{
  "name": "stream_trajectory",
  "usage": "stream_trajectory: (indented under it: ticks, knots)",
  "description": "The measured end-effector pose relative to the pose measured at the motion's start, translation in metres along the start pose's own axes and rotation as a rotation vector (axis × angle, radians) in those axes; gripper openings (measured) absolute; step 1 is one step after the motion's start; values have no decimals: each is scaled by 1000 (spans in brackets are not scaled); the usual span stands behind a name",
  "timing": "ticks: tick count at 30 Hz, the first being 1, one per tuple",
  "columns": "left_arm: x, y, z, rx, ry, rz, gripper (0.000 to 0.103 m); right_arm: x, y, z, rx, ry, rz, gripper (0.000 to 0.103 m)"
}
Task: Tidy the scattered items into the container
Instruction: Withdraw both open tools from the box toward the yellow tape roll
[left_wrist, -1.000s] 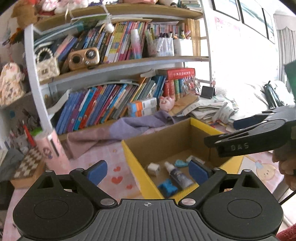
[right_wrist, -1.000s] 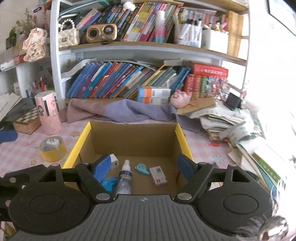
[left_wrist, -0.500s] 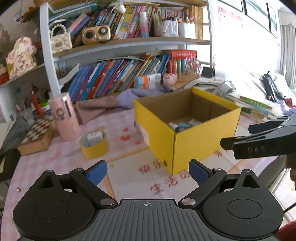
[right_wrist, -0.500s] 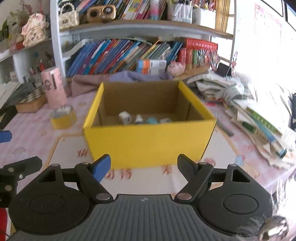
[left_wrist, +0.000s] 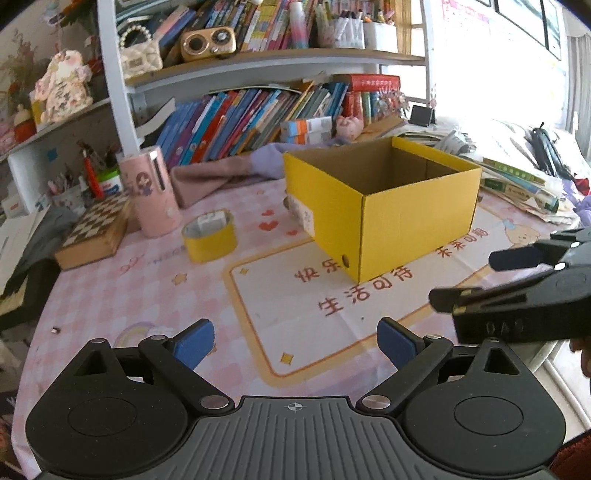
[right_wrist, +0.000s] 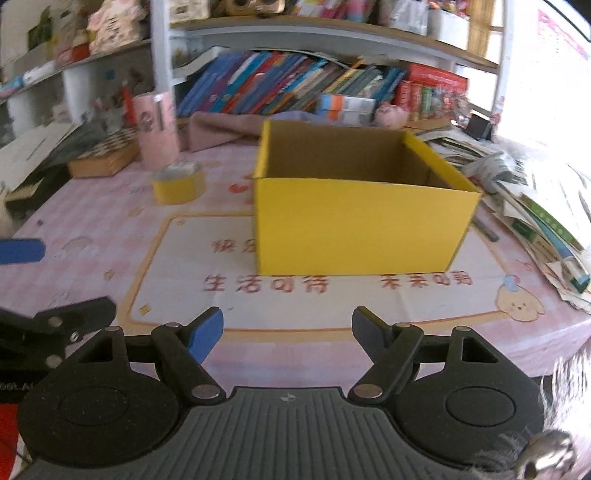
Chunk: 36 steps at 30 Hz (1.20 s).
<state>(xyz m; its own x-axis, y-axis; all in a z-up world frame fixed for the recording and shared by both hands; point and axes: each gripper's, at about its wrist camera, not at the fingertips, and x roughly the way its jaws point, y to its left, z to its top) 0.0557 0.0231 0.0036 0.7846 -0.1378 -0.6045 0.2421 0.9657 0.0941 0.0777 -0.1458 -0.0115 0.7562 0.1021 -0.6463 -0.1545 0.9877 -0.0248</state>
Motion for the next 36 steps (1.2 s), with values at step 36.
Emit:
stream_trajectory:
  ticks: [36]
  knots:
    - [-14,47,-13,-111,-3,105,97,13,57,16,-130,-2,133,67]
